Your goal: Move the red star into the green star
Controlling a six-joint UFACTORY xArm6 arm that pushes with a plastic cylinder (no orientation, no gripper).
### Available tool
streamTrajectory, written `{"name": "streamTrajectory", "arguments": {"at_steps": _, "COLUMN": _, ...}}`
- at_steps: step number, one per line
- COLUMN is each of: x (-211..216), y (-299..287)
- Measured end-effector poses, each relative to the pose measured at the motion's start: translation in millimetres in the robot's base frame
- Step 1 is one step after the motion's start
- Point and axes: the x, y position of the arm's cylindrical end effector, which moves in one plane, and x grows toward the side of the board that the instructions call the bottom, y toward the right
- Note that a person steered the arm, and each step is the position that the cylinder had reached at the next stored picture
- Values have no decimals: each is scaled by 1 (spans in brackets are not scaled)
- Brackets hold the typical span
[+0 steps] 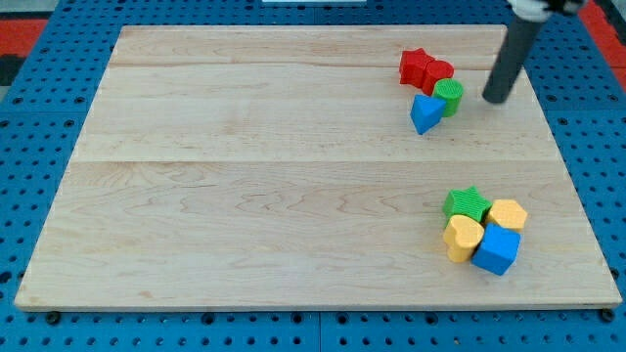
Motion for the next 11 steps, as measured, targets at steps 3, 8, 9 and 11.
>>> {"name": "streamTrajectory", "arguments": {"at_steps": 3, "x": -67, "y": -75}}
{"name": "streamTrajectory", "arguments": {"at_steps": 8, "x": 52, "y": -166}}
{"name": "streamTrajectory", "arguments": {"at_steps": 9, "x": 75, "y": -158}}
{"name": "streamTrajectory", "arguments": {"at_steps": 11, "x": 102, "y": -93}}
